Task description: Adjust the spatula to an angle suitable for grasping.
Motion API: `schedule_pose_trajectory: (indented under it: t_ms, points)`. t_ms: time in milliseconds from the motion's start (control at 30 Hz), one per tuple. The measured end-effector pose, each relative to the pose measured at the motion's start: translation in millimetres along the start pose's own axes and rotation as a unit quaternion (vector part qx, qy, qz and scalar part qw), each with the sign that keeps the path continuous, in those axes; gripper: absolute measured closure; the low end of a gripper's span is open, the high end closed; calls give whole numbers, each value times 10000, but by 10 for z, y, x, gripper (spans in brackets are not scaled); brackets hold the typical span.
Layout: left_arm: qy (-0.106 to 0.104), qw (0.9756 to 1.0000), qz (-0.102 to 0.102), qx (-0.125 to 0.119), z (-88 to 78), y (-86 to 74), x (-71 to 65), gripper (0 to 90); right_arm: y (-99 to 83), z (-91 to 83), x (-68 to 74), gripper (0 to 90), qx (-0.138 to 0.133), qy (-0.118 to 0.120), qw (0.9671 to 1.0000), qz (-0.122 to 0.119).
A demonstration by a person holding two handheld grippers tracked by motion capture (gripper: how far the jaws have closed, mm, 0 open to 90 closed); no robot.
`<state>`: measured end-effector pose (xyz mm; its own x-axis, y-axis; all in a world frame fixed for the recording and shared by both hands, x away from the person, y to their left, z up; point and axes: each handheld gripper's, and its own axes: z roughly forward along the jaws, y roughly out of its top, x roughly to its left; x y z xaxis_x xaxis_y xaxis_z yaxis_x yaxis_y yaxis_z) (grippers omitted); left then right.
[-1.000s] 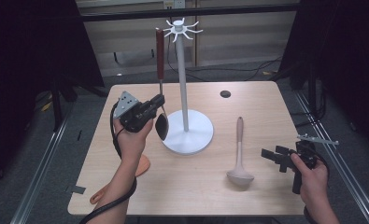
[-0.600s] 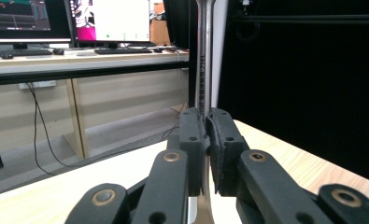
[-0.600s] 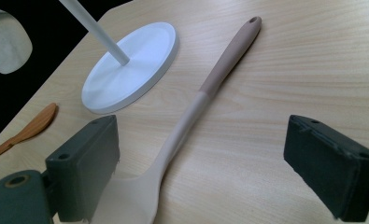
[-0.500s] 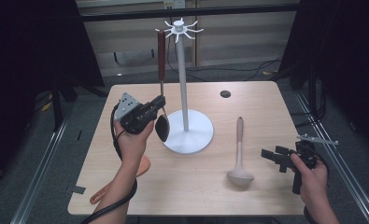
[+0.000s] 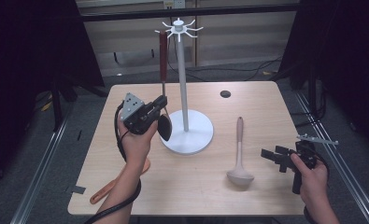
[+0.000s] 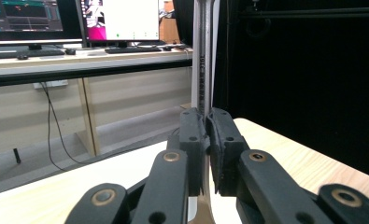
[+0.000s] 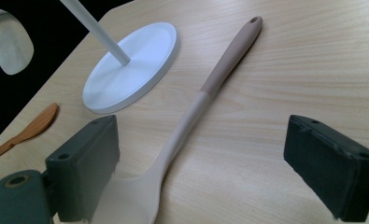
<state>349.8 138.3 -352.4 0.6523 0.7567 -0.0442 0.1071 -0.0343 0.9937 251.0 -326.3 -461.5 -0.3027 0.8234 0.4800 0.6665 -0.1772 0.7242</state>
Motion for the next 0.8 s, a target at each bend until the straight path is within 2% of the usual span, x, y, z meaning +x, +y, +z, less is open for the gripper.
schedule_pose_trajectory:
  t_ms: [33, 67, 300, 367, 467, 567, 700, 800]
  points:
    - [5, 10000, -49, 12, 12, 1, -8, 848, -1, 0, -1, 102, 2, -1, 10000, 3]
    - [22, 10000, -2, 47, 17, 5, -12, 848, -1, 0, -1, 102, 1, -4, 10000, 7]
    - [31, 10000, -4, -18, 49, -15, -74, 848, 0, -10, -8, 102, -15, 27, 10000, 27]
    - [-3, 9999, -67, -81, 61, -17, -87, 848, -1, -9, -14, 102, -21, 3, 10000, 25]
    - [61, 10000, 4, 3, 55, -6, -98, 848, -1, -7, -13, 102, -8, 26, 10000, 26]
    - [72, 10000, -53, -16, 65, -11, -100, 847, 1, -5, -7, 102, -7, 22, 10000, 14]
    - [68, 9999, -78, -40, 86, -9, -126, 845, -1, -6, -7, 102, -4, 17, 10000, 19]
    - [4, 10000, -24, -18, 81, -19, -140, 839, -1, -7, -9, 102, 1, 19, 10000, 19]
